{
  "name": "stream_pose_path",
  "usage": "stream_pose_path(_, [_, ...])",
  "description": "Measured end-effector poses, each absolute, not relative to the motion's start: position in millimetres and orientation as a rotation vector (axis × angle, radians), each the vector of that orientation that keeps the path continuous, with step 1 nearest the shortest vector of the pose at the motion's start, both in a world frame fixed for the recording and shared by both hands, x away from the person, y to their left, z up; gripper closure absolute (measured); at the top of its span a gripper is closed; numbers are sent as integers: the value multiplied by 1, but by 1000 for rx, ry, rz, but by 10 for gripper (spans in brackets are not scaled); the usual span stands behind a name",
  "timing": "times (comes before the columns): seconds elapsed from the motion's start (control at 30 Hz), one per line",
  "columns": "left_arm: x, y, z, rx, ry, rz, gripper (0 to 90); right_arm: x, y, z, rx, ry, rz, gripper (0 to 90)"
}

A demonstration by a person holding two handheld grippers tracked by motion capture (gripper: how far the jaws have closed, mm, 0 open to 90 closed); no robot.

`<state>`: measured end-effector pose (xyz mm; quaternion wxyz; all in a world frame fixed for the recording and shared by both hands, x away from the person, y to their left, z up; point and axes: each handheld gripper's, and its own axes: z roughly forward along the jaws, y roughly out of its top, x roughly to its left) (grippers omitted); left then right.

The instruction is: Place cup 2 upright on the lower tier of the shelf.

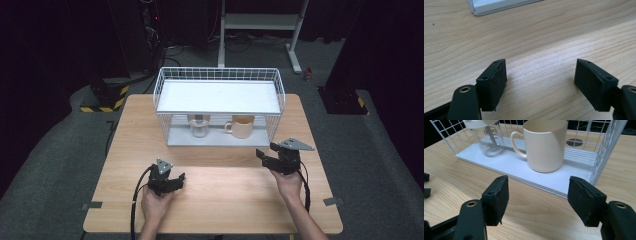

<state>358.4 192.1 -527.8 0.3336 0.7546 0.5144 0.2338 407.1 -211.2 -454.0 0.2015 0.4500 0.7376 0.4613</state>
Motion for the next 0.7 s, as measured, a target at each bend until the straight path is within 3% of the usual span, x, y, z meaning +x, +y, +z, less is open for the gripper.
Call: stream_pose_path(0.7, [358, 192, -528, 1971, 1342, 611, 266, 383, -234, -461, 1287, 2018, 1318, 337])
